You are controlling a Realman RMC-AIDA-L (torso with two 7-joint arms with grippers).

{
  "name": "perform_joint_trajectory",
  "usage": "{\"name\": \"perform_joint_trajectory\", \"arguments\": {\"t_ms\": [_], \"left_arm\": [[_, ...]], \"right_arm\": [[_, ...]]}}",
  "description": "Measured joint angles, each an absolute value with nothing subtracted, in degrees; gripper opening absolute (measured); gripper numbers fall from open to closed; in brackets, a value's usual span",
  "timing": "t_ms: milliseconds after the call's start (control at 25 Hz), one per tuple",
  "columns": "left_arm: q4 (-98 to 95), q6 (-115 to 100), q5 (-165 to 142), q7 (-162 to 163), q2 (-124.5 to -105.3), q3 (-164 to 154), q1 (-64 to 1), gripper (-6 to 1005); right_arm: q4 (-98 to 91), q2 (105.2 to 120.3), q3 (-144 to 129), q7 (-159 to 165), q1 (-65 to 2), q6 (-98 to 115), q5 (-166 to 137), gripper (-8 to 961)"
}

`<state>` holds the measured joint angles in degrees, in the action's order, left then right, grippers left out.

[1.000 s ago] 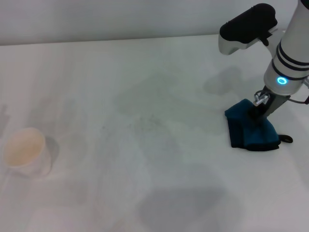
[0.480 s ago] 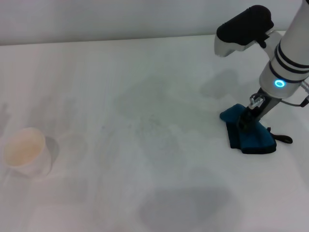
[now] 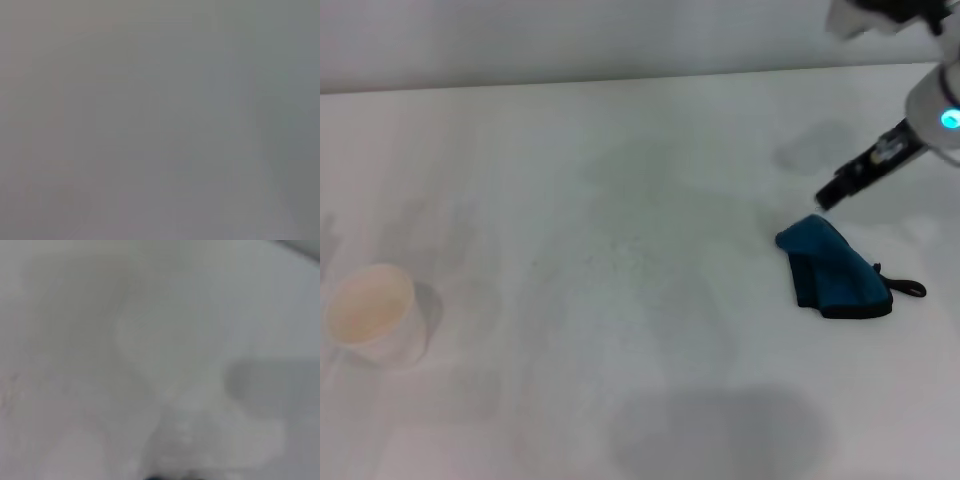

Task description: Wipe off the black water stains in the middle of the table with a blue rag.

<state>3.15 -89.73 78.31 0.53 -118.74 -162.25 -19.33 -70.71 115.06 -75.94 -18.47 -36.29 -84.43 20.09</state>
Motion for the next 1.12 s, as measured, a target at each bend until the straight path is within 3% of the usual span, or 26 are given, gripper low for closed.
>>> {"name": "perform_joint_trajectory", "arguments": {"t_ms": [240,680,1120], "left_arm": [[3.2,-89.5,78.3,0.5,-118.74,-162.2,-19.6,861],[3.4,-88.3,78.3,0.3,-118.59,-162.2,-20.5,862],[4.0,-88.0,80.3,0.2,-118.68,-162.2,-20.4,862]], "right_arm": [[-72.9,115.1,-67.2,-23.2,-31.8,-77.0,25.2,733],[-67.6,114.99,-60.0,-45.1,-22.3,-58.4,52.6,733],[-43.3,114.92,-46.0,-89.0,-20.6,-53.5,92.4,733]]}}
